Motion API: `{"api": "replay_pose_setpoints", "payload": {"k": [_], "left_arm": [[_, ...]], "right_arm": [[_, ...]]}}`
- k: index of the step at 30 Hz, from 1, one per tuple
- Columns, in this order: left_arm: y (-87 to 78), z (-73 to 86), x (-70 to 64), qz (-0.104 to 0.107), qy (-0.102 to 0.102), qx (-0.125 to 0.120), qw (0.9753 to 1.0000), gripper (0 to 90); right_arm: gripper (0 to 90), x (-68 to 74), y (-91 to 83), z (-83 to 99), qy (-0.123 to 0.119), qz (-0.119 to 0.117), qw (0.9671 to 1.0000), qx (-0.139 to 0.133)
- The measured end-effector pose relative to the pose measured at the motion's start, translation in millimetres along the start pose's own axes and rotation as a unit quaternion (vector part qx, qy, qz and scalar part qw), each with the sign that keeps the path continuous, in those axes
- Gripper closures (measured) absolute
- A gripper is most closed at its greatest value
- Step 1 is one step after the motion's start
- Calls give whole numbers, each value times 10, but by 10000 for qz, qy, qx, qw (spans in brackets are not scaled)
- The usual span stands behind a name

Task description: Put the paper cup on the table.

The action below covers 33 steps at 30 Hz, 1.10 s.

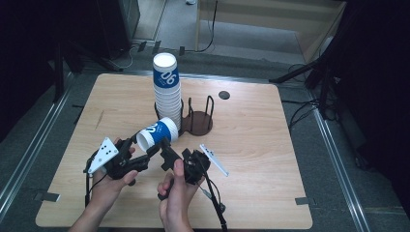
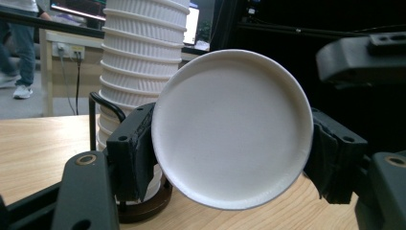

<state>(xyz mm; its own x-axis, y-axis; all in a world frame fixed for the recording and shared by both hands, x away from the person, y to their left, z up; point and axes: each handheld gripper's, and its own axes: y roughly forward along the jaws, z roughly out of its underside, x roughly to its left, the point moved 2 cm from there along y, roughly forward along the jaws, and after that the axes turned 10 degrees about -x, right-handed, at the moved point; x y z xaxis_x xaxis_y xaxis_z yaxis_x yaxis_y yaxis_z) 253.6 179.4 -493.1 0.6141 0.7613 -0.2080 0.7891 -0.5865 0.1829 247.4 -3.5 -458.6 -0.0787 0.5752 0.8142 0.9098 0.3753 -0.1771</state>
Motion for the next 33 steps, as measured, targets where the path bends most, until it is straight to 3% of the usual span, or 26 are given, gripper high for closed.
{"api": "replay_pose_setpoints", "payload": {"k": [5,11,18,23,32,33], "left_arm": [[1,-1,-19,33,18,-9,10000,292],[11,7,-36,50,12,-18,10000,293],[13,14,-41,56,9,1,10000,293],[5,-15,-44,70,-39,-67,9999,293],[7,-5,-47,94,0,-41,9999,294],[4,-7,-47,89,-6,-39,10000,294]], "right_arm": [[21,-17,67,13,577,30,9981,209],[21,-34,131,-10,1134,-45,9926,424],[21,-33,186,-19,1492,-83,9872,548],[21,-45,239,-6,1883,-158,9797,672],[21,-61,315,1,2317,-246,9684,890],[21,-58,318,-4,2324,-264,9684,868]]}}
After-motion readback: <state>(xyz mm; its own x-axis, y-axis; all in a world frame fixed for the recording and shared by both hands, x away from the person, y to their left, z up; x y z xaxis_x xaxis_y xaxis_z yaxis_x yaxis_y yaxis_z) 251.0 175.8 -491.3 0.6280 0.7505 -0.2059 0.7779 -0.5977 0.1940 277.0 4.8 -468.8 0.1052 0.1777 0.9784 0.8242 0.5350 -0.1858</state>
